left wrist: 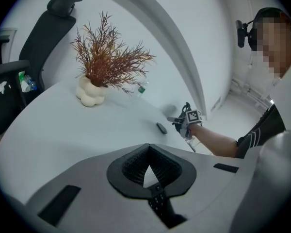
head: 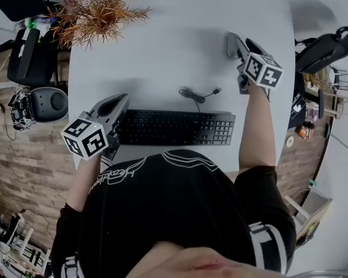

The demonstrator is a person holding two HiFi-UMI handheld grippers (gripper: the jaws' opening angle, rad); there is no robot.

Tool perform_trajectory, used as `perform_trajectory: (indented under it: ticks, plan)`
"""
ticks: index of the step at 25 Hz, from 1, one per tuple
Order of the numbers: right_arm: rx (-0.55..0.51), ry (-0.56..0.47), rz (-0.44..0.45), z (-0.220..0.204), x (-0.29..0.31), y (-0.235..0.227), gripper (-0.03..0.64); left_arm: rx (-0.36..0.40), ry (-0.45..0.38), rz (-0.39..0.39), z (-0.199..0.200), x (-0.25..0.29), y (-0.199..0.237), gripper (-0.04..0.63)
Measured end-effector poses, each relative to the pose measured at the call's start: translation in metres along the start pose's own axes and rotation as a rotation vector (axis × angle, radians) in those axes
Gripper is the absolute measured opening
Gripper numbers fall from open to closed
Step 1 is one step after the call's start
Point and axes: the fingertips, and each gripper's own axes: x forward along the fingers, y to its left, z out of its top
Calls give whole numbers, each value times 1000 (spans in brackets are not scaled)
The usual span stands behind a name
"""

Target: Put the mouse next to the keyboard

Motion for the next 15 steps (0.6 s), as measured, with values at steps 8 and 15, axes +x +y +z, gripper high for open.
perform_trajectory:
  ticks: [8,15]
  plan:
    - [-1,124,-71,-29,39,-11,252,-36,-17,15,-3,3,21,8]
    - [31,184,-115,-48,50,-25,262,-52,-16,-18,-4,12,26,8]
